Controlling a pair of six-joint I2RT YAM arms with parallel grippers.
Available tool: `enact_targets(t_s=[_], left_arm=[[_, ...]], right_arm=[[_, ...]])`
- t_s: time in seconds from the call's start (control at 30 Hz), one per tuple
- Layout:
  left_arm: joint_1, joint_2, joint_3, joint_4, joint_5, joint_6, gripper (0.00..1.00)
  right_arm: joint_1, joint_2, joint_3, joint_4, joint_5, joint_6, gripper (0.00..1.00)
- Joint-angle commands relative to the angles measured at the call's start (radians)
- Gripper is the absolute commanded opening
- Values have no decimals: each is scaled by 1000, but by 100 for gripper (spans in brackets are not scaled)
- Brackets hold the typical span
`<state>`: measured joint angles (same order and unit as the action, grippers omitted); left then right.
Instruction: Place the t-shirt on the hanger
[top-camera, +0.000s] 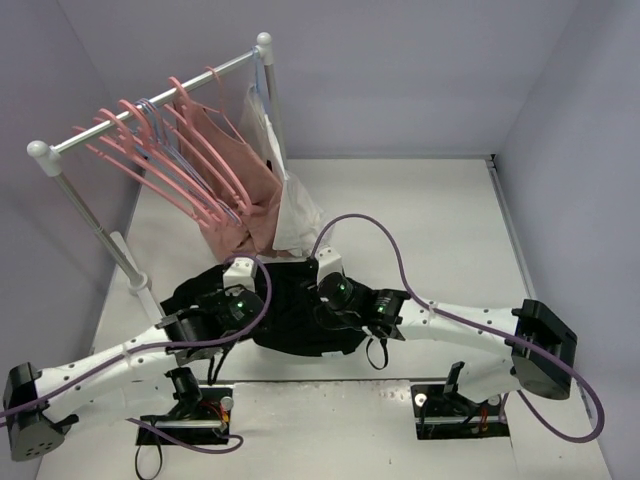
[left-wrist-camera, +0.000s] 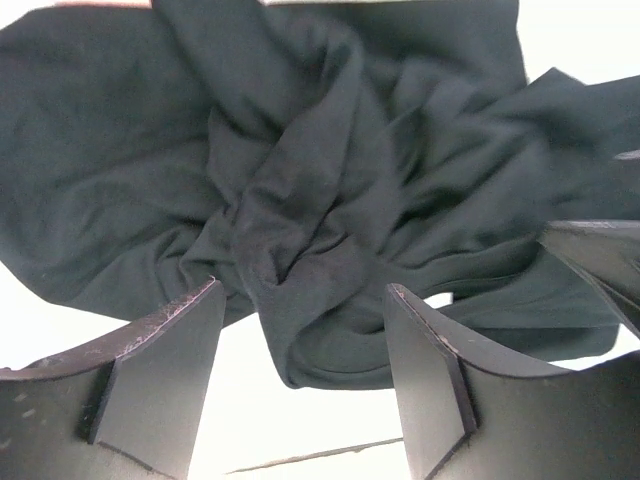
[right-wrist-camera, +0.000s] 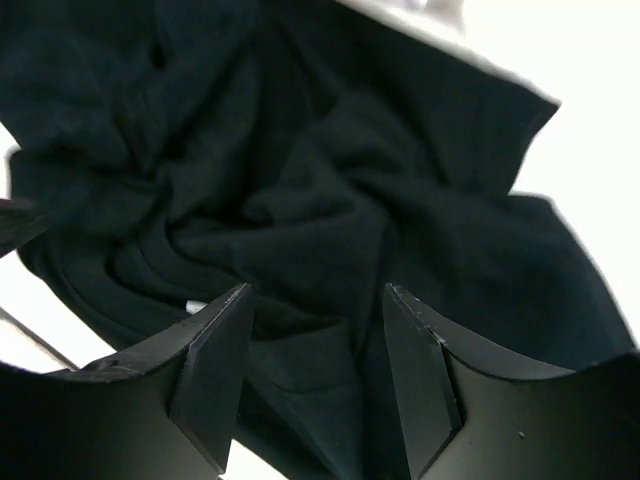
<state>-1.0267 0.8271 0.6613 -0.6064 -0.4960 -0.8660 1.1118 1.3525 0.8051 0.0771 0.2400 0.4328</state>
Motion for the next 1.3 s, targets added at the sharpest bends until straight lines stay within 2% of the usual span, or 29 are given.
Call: enact_targets(t_s=[0.0,0.23,0.37,0.53,0.63,0.73,0.77,0.83,0.9,1.0,1.07,1.17,1.2,1.27], left_arm=[[-1,89,34,-12,10,13,60],[7,165,31,3,-5,16,60],[55,199,9,56,33,25,59],[134,207,-16,127,100,42,56],[164,184,-39,163,124,52,48],[174,162,-49,197,145,59,21],[175,156,-49,203,151,61,12],[176,143,-39,214,174,79,0],[177,124,-12,210,183,101,0],[177,60,89,204,153,187,0],[187,36,192,187,106,246,0],[238,56,418,160,47,370,0],[251,89,539,159,31,429,0],[285,153,686,154,15,506,0]], right_arm=[[16,-28,-22,43,-13,58,52],[16,-47,-99,49,-41,63,52],[16,-31,-127,53,-33,61,51],[16,-33,-142,59,-40,54,38],[15,-47,-149,59,-41,40,24],[16,-72,-152,59,-42,19,4],[16,-78,-150,58,-44,13,0],[15,-97,-142,58,-38,-17,0],[15,-122,-125,54,-23,-54,0],[13,-177,-43,23,71,-218,0],[13,-200,71,1,180,-351,0],[-13,-183,253,4,338,-690,0],[-53,-165,310,7,362,-751,0],[-120,-101,515,14,343,-880,0]])
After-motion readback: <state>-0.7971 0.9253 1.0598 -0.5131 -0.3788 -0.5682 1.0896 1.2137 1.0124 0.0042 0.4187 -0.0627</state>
